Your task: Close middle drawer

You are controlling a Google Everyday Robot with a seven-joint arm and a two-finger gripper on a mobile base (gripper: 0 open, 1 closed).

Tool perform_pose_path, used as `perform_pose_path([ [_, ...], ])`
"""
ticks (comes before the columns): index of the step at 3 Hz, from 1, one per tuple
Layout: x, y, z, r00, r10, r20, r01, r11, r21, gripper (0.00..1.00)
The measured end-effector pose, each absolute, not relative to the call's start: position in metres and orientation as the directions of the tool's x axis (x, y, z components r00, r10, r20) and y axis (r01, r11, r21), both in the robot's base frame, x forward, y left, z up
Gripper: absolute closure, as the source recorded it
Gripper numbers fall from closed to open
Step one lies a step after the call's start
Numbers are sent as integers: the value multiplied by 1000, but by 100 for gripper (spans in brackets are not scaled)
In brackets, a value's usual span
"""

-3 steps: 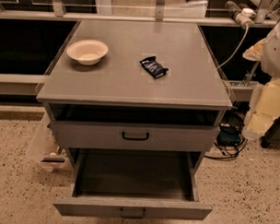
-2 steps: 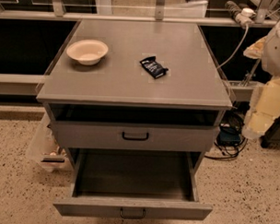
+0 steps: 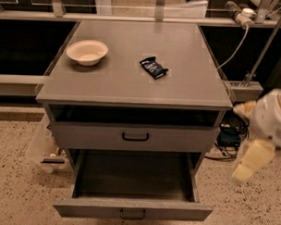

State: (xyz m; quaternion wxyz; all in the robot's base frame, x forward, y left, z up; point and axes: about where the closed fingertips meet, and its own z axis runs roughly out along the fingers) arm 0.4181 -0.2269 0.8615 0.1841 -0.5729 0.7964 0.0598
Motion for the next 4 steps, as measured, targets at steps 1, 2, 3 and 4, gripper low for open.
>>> perform_pose_path([
  [1,396,-219,746,-386,-766,-515,-910,409,74,0],
  [2,369,-197,631,-510,-636,-579,-856,442,269,0],
  [3,353,-185,551,-603,-557,-571,-797,446,407,0],
  [4,346,-179,531,-624,-540,-565,-781,433,450,18],
])
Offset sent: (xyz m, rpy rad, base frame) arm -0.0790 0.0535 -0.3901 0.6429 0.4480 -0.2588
